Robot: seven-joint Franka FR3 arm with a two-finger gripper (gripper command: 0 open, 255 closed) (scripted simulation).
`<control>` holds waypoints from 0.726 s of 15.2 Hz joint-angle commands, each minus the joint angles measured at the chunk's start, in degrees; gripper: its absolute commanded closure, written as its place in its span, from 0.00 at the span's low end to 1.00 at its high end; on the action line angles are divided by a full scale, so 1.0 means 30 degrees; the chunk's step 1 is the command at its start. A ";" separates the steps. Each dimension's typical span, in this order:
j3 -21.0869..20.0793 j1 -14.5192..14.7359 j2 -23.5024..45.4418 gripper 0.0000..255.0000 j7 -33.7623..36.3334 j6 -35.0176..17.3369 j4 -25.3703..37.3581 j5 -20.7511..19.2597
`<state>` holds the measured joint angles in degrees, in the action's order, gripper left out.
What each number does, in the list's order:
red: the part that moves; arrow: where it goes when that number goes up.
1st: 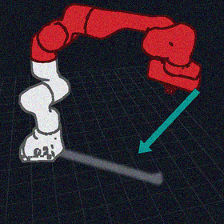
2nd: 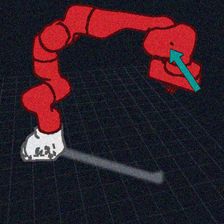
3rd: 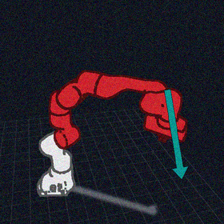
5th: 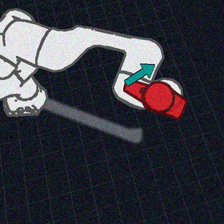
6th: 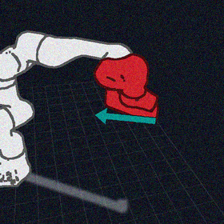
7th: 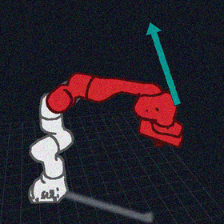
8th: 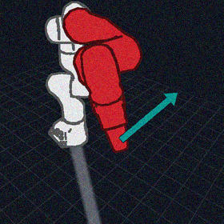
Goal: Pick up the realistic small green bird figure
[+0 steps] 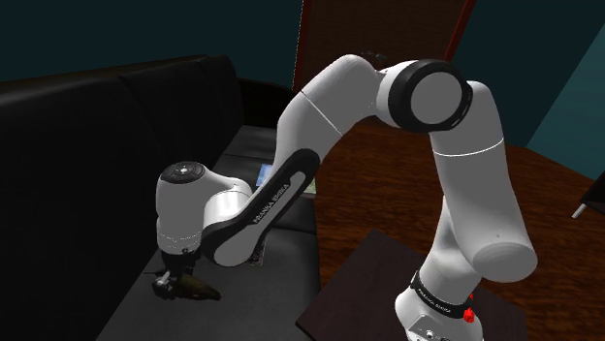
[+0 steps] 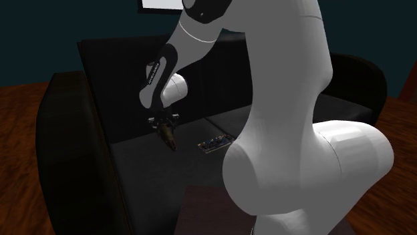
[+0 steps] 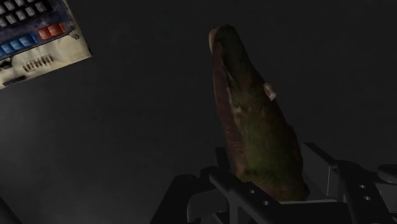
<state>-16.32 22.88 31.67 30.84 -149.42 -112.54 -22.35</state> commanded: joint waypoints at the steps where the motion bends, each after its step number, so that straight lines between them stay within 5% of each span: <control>1: -0.0190 -0.0155 -0.0437 1.00 -0.0177 0.0313 -0.0117 0.0217; 11: -0.0881 -0.0655 -0.1981 1.00 -0.0893 0.1765 -0.0160 0.1142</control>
